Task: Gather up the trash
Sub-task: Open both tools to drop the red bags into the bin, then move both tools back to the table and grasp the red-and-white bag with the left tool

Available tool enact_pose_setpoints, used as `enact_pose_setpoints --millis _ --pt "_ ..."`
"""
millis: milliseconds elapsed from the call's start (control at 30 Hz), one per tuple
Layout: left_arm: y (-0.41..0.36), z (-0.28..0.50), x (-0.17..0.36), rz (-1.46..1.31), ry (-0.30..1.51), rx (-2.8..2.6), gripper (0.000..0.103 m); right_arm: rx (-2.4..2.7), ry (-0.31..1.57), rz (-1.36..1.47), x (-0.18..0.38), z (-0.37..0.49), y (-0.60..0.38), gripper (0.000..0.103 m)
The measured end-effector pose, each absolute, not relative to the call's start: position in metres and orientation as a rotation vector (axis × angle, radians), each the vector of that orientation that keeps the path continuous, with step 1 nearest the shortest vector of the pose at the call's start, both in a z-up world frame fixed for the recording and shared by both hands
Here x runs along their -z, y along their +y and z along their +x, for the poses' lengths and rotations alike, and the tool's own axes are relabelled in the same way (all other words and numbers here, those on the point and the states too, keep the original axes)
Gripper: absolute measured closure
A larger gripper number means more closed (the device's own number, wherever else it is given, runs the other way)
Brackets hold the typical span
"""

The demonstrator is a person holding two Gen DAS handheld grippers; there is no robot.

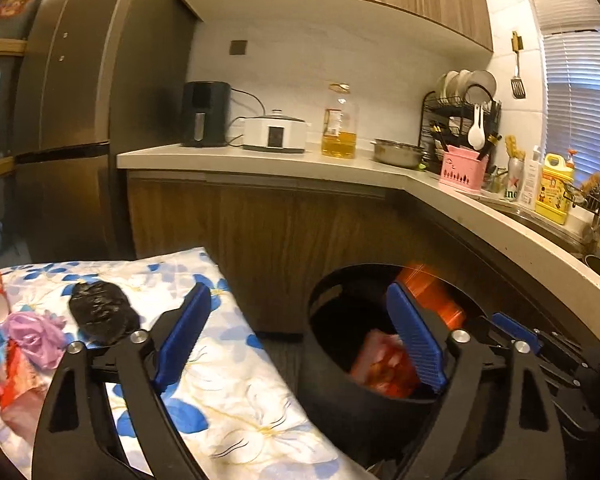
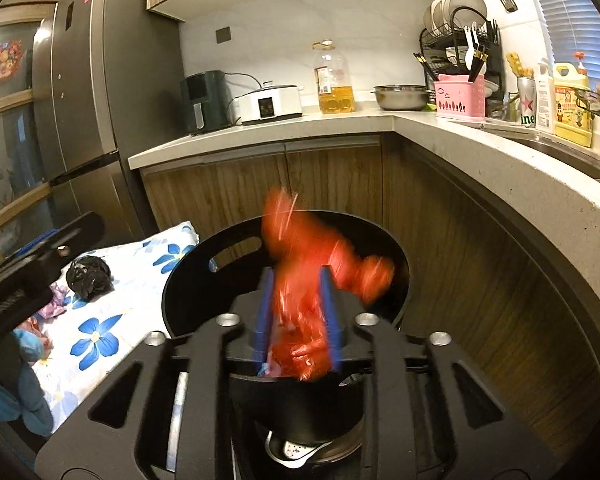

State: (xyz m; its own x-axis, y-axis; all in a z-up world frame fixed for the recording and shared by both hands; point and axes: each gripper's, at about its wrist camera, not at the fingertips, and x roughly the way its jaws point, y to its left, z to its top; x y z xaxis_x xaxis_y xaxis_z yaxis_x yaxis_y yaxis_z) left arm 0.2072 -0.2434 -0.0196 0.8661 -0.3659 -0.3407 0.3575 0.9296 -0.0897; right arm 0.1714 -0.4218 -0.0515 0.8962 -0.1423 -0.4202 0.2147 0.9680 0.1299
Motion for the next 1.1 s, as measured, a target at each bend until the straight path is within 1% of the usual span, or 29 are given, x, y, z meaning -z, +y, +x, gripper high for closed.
enact_pose_setpoints --millis 133,200,267,300,367,400,433,500,567,667,867,1100 --pt "-0.230 0.197 0.018 -0.017 0.345 0.348 0.006 0.186 0.424 0.180 0.052 0.170 -0.419 0.066" --pt "-0.224 0.190 0.017 -0.010 0.334 0.333 0.006 0.185 0.424 0.181 0.053 0.169 -0.417 0.062" --pt "-0.218 0.183 0.016 0.003 0.327 0.316 0.006 0.185 0.423 0.183 0.053 0.166 -0.414 0.053" --pt "-0.215 0.180 0.016 0.009 0.328 0.313 0.006 0.186 0.422 0.184 0.053 0.164 -0.412 0.051" --pt "-0.209 0.174 0.018 0.023 0.330 0.302 0.006 0.189 0.418 0.189 0.054 0.159 -0.407 0.039" --pt "-0.206 0.171 0.019 0.029 0.333 0.298 0.006 0.188 0.417 0.194 0.054 0.157 -0.406 0.037" --pt "-0.203 0.169 0.019 0.032 0.333 0.294 0.006 0.189 0.417 0.199 0.054 0.155 -0.404 0.030" --pt "-0.194 0.163 0.022 0.043 0.334 0.277 0.006 0.187 0.414 0.212 0.054 0.149 -0.400 0.027" --pt "-0.188 0.158 0.024 0.045 0.341 0.265 0.006 0.189 0.408 0.209 0.054 0.142 -0.393 0.021" --pt "-0.173 0.151 0.029 0.039 0.352 0.244 0.006 0.192 0.403 0.209 0.053 0.135 -0.384 0.017" --pt "-0.137 0.134 0.033 0.011 0.345 0.177 0.006 0.184 0.382 0.198 0.050 0.119 -0.355 0.013" --pt "-0.089 0.120 0.037 0.005 0.322 0.077 0.006 0.121 0.368 0.178 0.048 0.110 -0.310 0.013"
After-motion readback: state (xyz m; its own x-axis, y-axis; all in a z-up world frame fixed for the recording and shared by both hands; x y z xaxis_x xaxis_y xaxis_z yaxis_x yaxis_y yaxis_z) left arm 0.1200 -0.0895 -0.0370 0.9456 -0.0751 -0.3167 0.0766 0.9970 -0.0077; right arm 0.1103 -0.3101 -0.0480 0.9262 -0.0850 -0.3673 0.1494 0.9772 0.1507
